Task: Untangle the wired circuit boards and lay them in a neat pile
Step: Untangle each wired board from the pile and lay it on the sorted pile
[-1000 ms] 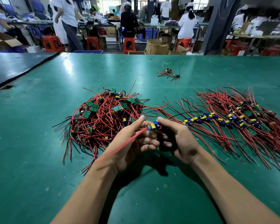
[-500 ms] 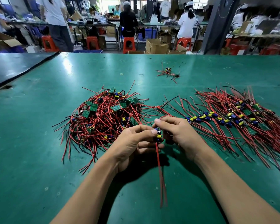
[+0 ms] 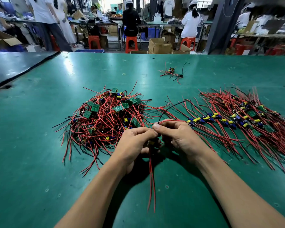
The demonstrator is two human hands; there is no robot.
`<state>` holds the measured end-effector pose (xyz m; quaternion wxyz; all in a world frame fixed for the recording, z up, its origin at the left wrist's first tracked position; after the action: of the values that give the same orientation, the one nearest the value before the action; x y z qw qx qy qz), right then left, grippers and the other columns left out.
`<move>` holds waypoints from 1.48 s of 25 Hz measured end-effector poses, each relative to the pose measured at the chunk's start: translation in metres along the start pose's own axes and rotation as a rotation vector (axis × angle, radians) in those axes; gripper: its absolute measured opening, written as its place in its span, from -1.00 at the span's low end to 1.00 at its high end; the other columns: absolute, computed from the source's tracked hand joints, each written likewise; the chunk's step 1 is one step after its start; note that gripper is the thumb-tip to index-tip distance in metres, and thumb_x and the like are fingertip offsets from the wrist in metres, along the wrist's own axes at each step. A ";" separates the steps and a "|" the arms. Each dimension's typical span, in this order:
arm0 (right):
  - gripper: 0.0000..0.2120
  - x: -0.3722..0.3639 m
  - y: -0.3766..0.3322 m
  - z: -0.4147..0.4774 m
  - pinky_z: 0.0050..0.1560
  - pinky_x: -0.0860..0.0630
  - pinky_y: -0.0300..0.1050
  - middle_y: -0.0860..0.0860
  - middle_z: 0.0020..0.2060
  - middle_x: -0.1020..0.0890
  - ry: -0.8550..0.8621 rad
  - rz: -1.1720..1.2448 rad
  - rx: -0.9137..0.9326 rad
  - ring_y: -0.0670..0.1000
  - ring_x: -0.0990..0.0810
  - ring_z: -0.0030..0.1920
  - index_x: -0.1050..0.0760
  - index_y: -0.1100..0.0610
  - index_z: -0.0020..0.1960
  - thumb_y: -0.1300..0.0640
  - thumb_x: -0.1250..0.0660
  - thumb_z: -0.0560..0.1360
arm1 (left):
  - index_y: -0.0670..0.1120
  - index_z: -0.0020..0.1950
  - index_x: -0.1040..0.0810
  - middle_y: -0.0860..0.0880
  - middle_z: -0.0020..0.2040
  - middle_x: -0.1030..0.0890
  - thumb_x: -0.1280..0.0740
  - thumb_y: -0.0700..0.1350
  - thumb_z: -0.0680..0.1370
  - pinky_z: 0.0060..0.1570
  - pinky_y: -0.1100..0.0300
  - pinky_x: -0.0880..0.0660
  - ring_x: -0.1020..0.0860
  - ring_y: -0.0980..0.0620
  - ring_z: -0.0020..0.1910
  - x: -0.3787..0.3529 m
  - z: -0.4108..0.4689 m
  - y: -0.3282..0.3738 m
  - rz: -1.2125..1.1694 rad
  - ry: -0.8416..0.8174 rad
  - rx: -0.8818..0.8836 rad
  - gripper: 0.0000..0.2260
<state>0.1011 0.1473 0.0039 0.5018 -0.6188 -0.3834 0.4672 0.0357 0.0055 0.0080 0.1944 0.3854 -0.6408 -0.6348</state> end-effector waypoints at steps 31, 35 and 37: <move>-0.77 0.011 0.000 -0.001 -0.32 -0.45 -0.36 -0.02 -0.24 -0.65 -0.168 0.063 -0.058 -0.14 -0.52 -0.33 -0.70 0.12 0.07 0.14 -0.50 0.42 | -0.11 -0.30 -0.67 -0.08 -0.33 -0.59 -0.33 -0.19 0.52 -0.42 0.31 -0.48 -0.53 0.07 -0.42 -0.004 -0.009 0.001 0.034 0.011 0.018 -0.78; -0.83 0.013 0.000 0.001 -0.26 -0.51 -0.36 0.02 -0.20 -0.68 -0.135 0.060 -0.026 -0.14 -0.61 -0.22 -0.71 0.14 -0.04 0.14 -0.53 0.38 | -0.13 -0.27 -0.66 -0.05 -0.39 -0.56 -0.32 -0.20 0.55 -0.45 0.31 -0.45 -0.49 0.07 -0.46 -0.005 -0.009 0.002 0.014 -0.006 0.030 -0.78; -0.82 0.010 0.002 0.002 -0.29 -0.51 -0.34 0.03 -0.23 -0.67 -0.102 0.081 -0.032 -0.12 -0.58 -0.26 -0.71 0.15 -0.05 0.13 -0.55 0.37 | -0.14 -0.25 -0.66 -0.07 -0.36 -0.57 -0.33 -0.20 0.55 -0.40 0.24 -0.47 -0.50 0.04 -0.44 -0.005 -0.009 0.002 0.018 -0.001 0.025 -0.80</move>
<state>0.1022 0.1571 -0.0002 0.4523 -0.6174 -0.3904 0.5117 0.0452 0.0027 0.0123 0.1950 0.3817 -0.6521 -0.6253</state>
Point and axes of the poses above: each hand's wrist, its own z-axis towards the middle knuckle, its own x-axis out of the back of the hand, y = z × x, the point moved 1 cm from there along z, towards the middle knuckle
